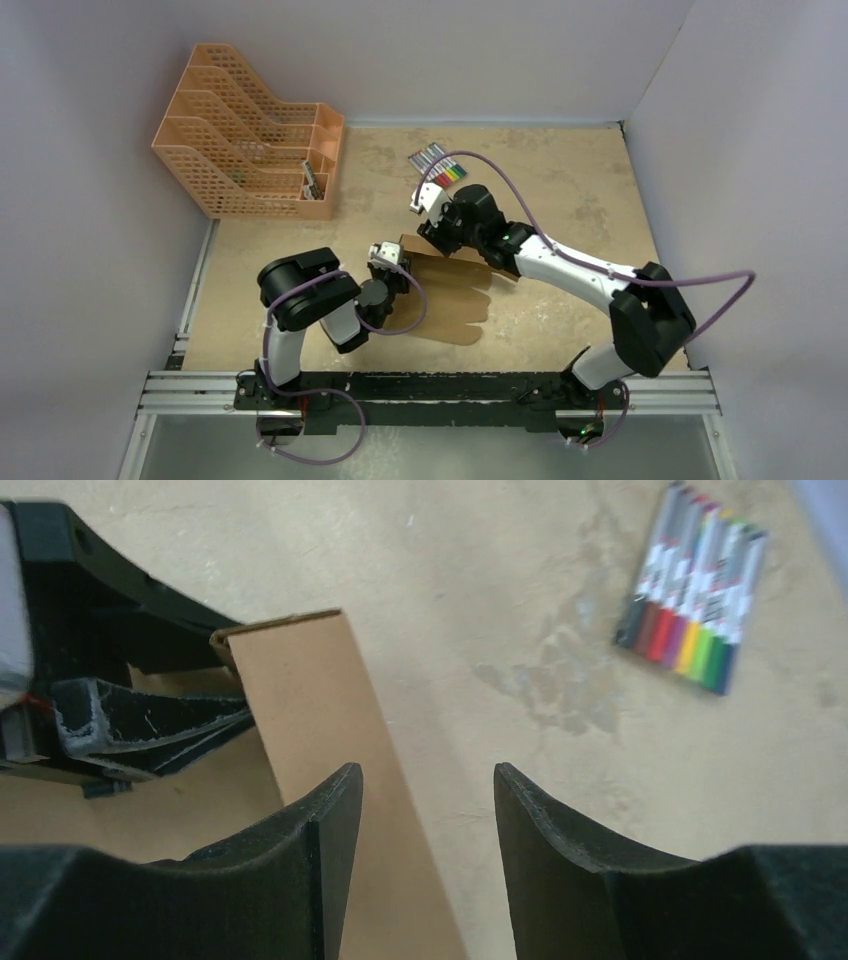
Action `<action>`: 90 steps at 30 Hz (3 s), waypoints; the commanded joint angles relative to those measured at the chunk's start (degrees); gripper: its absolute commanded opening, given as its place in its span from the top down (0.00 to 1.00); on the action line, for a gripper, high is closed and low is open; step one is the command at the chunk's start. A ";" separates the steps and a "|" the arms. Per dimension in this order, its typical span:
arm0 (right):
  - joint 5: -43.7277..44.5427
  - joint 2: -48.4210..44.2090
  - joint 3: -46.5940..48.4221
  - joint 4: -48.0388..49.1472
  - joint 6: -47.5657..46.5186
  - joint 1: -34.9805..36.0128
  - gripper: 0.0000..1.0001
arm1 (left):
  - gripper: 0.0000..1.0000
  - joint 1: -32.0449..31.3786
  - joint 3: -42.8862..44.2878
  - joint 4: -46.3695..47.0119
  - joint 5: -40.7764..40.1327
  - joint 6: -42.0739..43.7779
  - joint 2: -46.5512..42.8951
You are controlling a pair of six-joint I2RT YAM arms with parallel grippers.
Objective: Fold the paper box
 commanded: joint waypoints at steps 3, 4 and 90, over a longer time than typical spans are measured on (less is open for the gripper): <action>-6.35 2.73 1.18 3.34 6.31 -0.05 0.46 | 0.69 2.28 -1.09 11.93 1.29 -1.81 -1.37; -6.92 2.95 0.84 3.40 6.62 -0.07 0.46 | 0.69 2.62 -1.24 11.96 1.62 -2.18 -1.43; 17.21 -6.54 -5.42 4.17 7.34 -9.54 0.40 | 0.10 19.66 20.24 -98.24 15.48 -28.83 -54.39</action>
